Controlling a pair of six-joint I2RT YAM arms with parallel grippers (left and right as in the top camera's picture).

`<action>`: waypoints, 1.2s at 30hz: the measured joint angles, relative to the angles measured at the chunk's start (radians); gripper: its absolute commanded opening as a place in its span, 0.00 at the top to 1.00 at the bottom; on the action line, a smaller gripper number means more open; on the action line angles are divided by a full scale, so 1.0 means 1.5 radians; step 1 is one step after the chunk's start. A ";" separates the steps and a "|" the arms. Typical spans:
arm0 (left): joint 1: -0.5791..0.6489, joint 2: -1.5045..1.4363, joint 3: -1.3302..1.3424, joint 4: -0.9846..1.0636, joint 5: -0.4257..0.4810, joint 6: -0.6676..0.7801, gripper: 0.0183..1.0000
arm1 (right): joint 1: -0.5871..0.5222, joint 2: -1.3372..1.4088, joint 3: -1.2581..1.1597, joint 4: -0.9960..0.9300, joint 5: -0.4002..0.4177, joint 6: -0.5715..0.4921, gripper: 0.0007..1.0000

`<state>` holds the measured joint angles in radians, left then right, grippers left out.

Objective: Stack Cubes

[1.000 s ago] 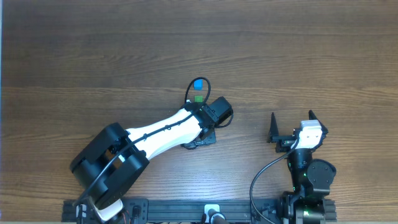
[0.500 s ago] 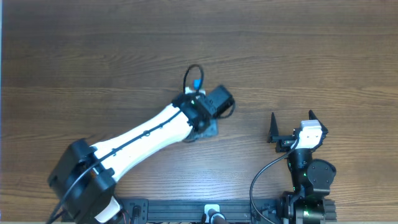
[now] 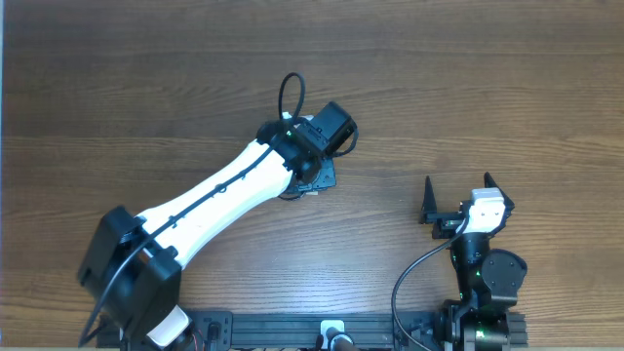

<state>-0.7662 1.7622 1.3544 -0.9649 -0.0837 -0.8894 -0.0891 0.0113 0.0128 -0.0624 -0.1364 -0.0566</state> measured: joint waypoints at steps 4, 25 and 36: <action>0.007 0.023 0.002 0.005 0.014 0.014 0.98 | 0.000 0.000 0.000 0.000 0.000 0.000 0.01; 0.011 0.088 0.041 0.003 0.034 0.040 0.98 | 0.000 0.000 0.000 0.000 0.000 0.000 0.01; 0.011 0.093 0.041 -0.005 0.034 0.040 0.98 | 0.000 0.000 0.000 0.000 0.000 0.000 0.01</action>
<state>-0.7502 1.9022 1.4162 -0.9730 -0.0326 -0.8295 -0.0891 0.0113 0.0128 -0.0624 -0.1364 -0.0566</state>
